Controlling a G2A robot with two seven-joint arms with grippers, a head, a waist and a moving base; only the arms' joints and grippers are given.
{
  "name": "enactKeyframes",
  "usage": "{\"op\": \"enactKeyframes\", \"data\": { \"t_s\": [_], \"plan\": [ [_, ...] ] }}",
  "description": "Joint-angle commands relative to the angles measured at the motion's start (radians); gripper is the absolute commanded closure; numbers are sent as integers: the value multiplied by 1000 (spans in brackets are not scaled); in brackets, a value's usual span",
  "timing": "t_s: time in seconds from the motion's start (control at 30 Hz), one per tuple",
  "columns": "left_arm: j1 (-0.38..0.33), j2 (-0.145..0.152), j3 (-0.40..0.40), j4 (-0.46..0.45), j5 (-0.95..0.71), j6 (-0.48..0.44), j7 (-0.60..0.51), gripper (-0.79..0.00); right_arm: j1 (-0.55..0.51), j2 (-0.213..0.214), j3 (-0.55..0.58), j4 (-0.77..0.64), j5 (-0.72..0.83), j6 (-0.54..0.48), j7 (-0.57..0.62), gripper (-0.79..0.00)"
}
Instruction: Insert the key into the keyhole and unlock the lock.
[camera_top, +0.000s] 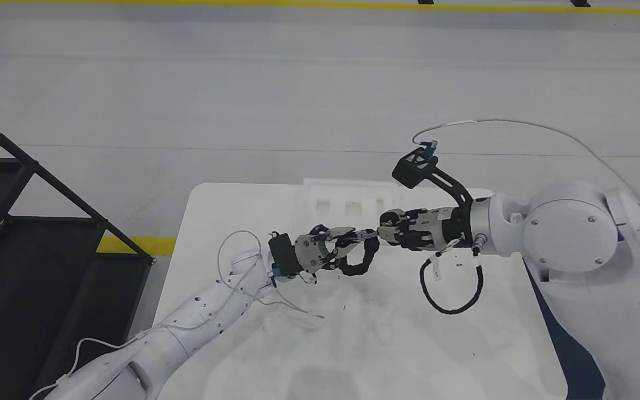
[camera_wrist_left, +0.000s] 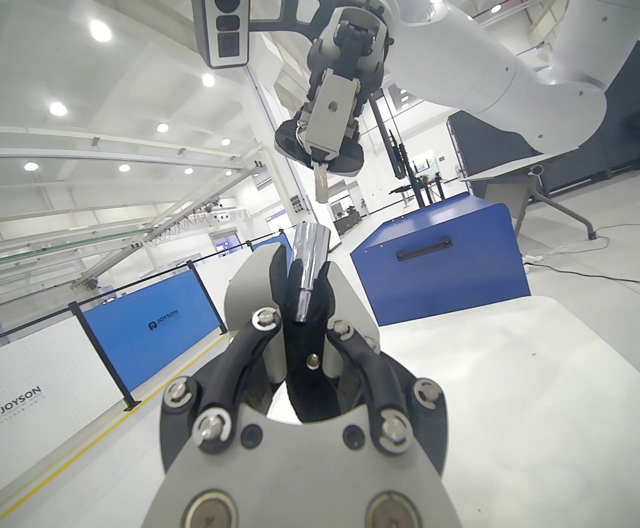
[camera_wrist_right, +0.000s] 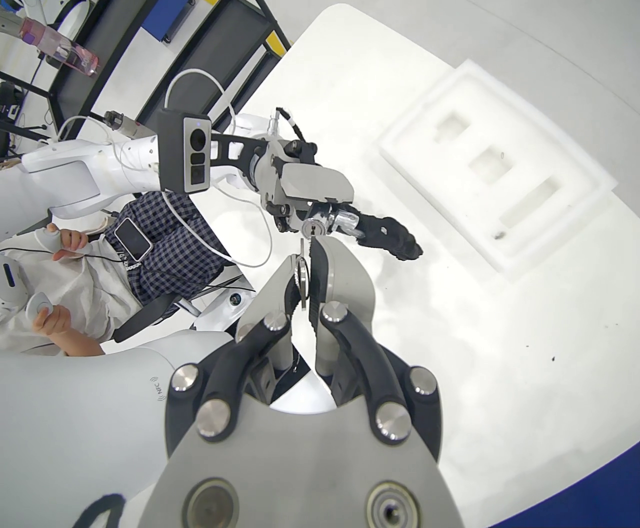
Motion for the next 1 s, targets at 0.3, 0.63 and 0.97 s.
{"op": "enactKeyframes", "data": {
  "t_s": [0.3, 0.63, 0.97],
  "plan": [
    [25, -20, -26, 18, 9, 12, 38, 0, -11, 4, -18, -2, -1, 26, -30, 0],
    [30, -40, -38, 48, 32, 10, 73, 0, -5, 6, -32, 10, 8, 29, -48, 0],
    [36, -54, -60, 66, 50, 11, 82, 0, 2, 6, -53, 23, 20, 26, -58, 0]
  ]
}}
